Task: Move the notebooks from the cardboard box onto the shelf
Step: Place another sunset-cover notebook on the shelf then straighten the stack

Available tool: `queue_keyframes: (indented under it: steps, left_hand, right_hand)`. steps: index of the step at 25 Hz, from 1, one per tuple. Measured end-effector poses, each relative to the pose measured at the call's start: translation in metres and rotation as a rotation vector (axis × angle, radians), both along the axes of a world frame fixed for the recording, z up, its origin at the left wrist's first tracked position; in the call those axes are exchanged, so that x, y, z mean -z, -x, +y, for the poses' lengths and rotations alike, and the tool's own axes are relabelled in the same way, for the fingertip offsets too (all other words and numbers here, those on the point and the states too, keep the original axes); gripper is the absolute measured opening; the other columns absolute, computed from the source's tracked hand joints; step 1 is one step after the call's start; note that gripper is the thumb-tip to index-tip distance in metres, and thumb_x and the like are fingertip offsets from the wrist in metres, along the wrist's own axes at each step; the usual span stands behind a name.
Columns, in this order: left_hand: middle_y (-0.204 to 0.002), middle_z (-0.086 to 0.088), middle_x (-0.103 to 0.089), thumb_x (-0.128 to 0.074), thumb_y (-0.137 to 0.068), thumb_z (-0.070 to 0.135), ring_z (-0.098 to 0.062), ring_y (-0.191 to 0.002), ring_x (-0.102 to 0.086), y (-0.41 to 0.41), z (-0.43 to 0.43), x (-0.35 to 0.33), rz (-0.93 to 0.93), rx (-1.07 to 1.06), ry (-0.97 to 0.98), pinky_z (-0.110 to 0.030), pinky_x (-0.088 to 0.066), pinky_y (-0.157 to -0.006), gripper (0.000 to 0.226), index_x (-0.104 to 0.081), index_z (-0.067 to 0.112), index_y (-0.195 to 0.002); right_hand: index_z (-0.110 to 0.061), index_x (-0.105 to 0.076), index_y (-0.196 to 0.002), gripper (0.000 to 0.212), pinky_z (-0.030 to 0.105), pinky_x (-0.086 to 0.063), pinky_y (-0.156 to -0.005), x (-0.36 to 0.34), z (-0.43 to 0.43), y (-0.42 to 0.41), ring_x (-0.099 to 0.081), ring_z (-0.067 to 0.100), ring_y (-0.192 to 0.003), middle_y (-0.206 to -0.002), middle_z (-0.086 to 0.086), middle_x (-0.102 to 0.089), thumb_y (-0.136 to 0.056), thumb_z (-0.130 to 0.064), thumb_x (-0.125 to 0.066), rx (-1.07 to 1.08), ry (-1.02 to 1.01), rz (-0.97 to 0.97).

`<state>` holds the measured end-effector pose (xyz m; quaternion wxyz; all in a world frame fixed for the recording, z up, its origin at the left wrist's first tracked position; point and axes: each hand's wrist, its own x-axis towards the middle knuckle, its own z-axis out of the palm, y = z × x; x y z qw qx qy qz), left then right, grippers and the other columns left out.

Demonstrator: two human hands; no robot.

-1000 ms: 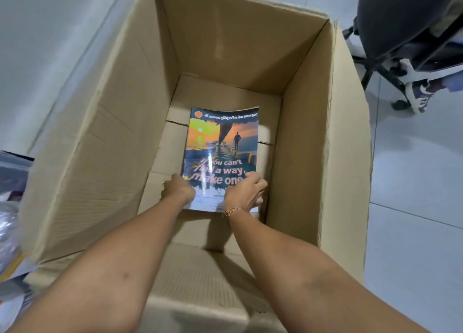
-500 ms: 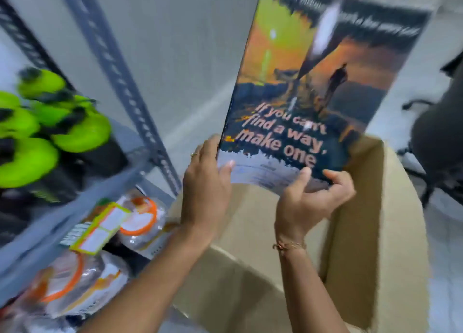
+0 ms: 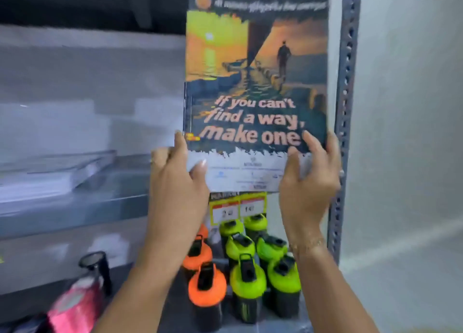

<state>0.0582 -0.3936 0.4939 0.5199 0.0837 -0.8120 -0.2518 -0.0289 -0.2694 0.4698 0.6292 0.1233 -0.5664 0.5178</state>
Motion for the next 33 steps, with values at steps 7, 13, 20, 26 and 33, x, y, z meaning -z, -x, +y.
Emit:
queue_keyframes:
  steps: [7,13,20,26,33]
  left_hand:
    - [-0.120,-0.024,-0.062,-0.045,-0.094,0.021,-0.040,-0.119,-0.046,0.053,-0.036,-0.032,-0.444,-0.330,0.077,-0.041,-0.040,-0.097,0.030,-0.063,0.002,-0.109]
    - [-0.093,-0.025,-0.067,-0.041,-0.097,0.023,-0.036,-0.082,-0.053,0.053,-0.041,-0.023,-0.440,-0.179,0.000,-0.033,-0.039,-0.071,0.040,-0.050,0.010,-0.060]
    - [-0.104,0.002,-0.076,-0.066,-0.084,0.038,-0.008,-0.089,-0.061,0.028,-0.038,-0.024,-0.315,0.053,-0.031,-0.015,-0.039,-0.060,0.024,-0.078,0.021,-0.096]
    - [-0.112,0.001,-0.074,-0.066,-0.085,0.035,-0.013,-0.107,-0.064,0.034,-0.037,-0.022,-0.369,-0.018,0.017,-0.023,-0.044,-0.080,0.027,-0.076,0.010,-0.081]
    - [-0.115,-0.008,-0.072,-0.074,-0.079,0.030,-0.022,-0.109,-0.062,0.026,-0.031,-0.015,-0.227,-0.105,-0.067,-0.024,-0.044,-0.089,0.036,-0.071,0.014,-0.111]
  right_hand:
    - [0.004,-0.063,-0.076,0.019,0.034,-0.049,-0.070,-0.067,-0.012,0.086,-0.063,0.039,-0.085,-0.084,0.033,-0.060,-0.084,-0.007,-0.049,-0.066,-0.695,-0.686]
    - [0.003,-0.062,-0.072,0.022,0.024,-0.041,-0.054,-0.061,-0.007,0.087,-0.051,0.031,-0.064,-0.069,0.019,-0.062,-0.086,-0.008,-0.049,-0.117,-0.759,-0.780]
    - [-0.017,-0.076,-0.084,0.034,0.026,-0.041,-0.067,-0.050,0.032,0.060,-0.065,0.024,-0.089,-0.089,0.012,-0.074,-0.079,-0.049,-0.064,-0.411,-0.851,-0.731]
    - [-0.020,-0.070,-0.110,0.040,0.016,-0.033,-0.089,-0.051,0.036,0.067,-0.055,0.011,-0.119,-0.127,-0.002,-0.064,-0.074,-0.038,-0.073,-0.504,-0.889,-0.729]
    - [-0.018,-0.070,-0.109,0.034,0.018,-0.036,-0.081,-0.042,0.051,0.067,-0.060,0.017,-0.110,-0.122,0.004,-0.067,-0.077,-0.030,-0.073,-0.385,-0.792,-0.634]
